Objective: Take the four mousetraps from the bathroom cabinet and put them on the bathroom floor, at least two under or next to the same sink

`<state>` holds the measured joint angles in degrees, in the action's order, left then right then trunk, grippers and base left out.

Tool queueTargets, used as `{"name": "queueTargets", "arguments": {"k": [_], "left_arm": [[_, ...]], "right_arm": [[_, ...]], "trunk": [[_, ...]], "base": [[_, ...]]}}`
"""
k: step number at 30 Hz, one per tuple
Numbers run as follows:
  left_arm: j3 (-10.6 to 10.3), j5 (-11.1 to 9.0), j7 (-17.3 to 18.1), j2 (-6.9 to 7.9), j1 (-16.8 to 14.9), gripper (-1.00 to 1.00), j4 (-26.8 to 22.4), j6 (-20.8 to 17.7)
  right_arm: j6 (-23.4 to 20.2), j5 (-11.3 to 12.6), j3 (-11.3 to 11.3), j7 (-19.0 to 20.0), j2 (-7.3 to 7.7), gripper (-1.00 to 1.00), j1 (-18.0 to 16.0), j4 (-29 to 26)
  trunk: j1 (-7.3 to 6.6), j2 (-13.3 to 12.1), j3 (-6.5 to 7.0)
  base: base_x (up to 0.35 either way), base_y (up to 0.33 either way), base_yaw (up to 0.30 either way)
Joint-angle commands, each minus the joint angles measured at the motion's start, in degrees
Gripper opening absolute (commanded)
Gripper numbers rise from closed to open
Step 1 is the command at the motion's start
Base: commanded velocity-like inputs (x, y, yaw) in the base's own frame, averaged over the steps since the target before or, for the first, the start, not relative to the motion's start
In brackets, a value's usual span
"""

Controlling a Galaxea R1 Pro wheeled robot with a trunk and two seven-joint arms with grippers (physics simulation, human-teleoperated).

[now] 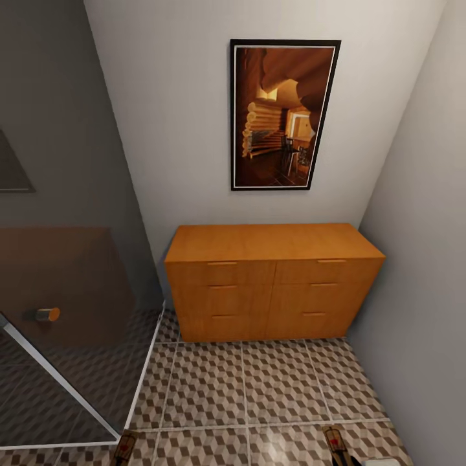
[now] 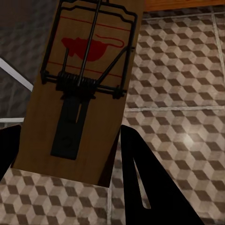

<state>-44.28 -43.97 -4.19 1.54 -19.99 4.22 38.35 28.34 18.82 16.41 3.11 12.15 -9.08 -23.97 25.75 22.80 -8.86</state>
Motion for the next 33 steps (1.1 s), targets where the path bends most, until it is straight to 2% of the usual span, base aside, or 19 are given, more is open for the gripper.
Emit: {"name": "queueTargets", "arguments": {"k": [1, 29, 33], "left_arm": [[-0.4, 0.5, -0.7, -0.04, -0.1, -1.00, 0.1, 0.2], [-0.4, 0.5, -0.7, -0.14, -0.1, -1.00, 0.2, 0.2], [-0.4, 0.5, -0.7, -0.14, -0.1, -1.00, 0.2, 0.2]], "right_arm": [[0.2, 0.8, 0.3, 0.2, 0.02, -1.00, -0.1, 0.0], [0.4, 0.8, 0.3, 0.3, -0.12, -1.00, -0.1, 0.0], [0.4, 0.9, 0.3, 0.2, -0.58, -1.00, -0.1, 0.0]], "trunk": [[0.03, 0.1, -0.11], [0.03, 0.1, -0.11], [0.03, 0.1, -0.11]], "base": [[0.000, 0.000, 0.000], [0.000, 0.000, 0.000], [0.000, 0.000, 0.011]]}}
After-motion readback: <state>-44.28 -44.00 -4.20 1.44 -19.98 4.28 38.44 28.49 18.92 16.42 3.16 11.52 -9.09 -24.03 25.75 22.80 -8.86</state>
